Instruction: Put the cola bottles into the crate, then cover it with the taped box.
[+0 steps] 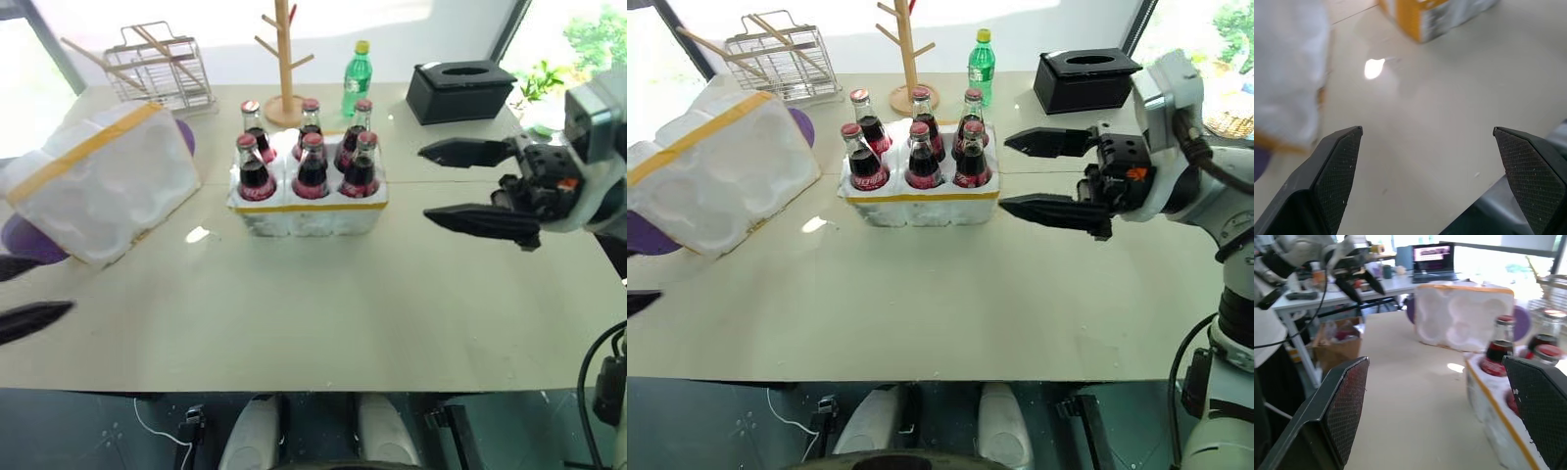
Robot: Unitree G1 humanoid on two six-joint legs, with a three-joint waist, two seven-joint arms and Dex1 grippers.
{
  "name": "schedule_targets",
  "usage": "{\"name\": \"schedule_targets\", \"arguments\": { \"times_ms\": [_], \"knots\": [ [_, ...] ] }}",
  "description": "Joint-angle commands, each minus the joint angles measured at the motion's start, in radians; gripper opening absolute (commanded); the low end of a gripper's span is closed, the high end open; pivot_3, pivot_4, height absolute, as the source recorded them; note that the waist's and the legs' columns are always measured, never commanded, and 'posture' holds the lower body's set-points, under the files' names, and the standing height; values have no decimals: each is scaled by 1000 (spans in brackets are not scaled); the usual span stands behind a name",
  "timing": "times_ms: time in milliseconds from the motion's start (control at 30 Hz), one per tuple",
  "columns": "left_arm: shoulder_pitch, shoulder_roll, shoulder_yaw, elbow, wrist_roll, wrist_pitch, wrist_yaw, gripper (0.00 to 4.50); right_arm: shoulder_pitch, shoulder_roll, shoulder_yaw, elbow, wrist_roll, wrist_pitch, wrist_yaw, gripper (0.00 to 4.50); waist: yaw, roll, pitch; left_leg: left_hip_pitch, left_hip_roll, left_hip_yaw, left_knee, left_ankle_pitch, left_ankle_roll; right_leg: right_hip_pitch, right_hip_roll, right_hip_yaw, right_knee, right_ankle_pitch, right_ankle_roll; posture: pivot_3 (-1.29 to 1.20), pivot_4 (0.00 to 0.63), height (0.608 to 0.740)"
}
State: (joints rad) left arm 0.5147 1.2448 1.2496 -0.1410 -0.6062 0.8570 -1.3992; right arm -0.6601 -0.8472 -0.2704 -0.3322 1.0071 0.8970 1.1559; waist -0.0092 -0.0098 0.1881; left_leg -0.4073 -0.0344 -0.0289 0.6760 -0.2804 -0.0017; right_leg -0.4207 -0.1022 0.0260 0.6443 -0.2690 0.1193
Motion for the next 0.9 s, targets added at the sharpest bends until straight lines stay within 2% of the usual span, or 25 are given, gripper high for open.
{"name": "schedule_targets", "arguments": {
  "times_ms": [33, 133, 233, 300, 367, 467, 567, 667, 900],
  "knots": [
    [-4, 124, -88, 298, 159, -223, -122, 4500, -41, 8, 18, -6, 28, -10, -7, 4466, 0, 0, 0, 0, -1, 0, 0, 0, 0, 0, -1, 0, 0, 0, 0, 0, 150, 740],
    [-102, 261, -278, 590, 220, -389, -158, 4500, -62, 16, 36, 10, 20, -17, -10, 4466, -3, -2, -1, -1, -3, 2, -4, 0, 0, -3, -6, -1, -1, 1, 0, 0, 150, 740],
    [-342, 361, -581, 808, 216, -497, -131, 4500, -65, 15, 40, 6, 24, -15, -15, 4466, -6, -4, -2, -2, -5, 4, -10, 1, -1, -6, -11, -7, 1, 3, 3, 0, 150, 740],
    [-561, 363, -799, 877, 276, -547, -126, 4500, -56, 8, 37, -5, 28, -12, -17, 4466, -7, -4, -2, -3, -5, 5, -12, 0, -1, -8, -13, -11, 2, 3, 4, 0, 150, 740],
    [-825, 317, -995, 950, 398, -584, -137, 4500, -47, -1, 33, -13, 26, -9, -25, 4466, -7, -4, -2, -4, -5, 6, -13, 0, 0, -10, -13, -12, 3, 3, 4, 0, 150, 740],
    [-1182, 231, -1210, 1095, 598, -645, -150, 4500, -30, -14, 27, -25, 22, -8, -41, 4466, -4, -5, -1, -3, -5, 9, -12, 0, 1, -10, -10, -14, 5, 3, 4, 0, 150, 740],
    [-1435, 162, -1339, 1239, 743, -691, -126, 4500, -9, -29, 13, -38, 25, -6, -55, 4466, -4, -13, -2, -3, -7, 12, -8, 0, 1, -8, -10, -20, 6, 4, 6, 0, 150, 740],
    [-1588, 82, -1394, 1355, 823, -724, -16, 4500, 19, -42, -17, -56, 56, 10, -78, 4466, -5, -19, -3, -3, -6, 11, -6, 0, 1, -7, -10, -23, 6, 5, 7, 0, 150, 740],
    [-1678, -30, -1421, 1455, 887, -740, 86, 4500, 71, -69, -56, -88, 102, 25, -119, 4466, -6, -21, -3, -3, -4, 8, -6, 0, 2, -7, -12, -25, 6, 5, 7, 0, 150, 740]
  ]
}}
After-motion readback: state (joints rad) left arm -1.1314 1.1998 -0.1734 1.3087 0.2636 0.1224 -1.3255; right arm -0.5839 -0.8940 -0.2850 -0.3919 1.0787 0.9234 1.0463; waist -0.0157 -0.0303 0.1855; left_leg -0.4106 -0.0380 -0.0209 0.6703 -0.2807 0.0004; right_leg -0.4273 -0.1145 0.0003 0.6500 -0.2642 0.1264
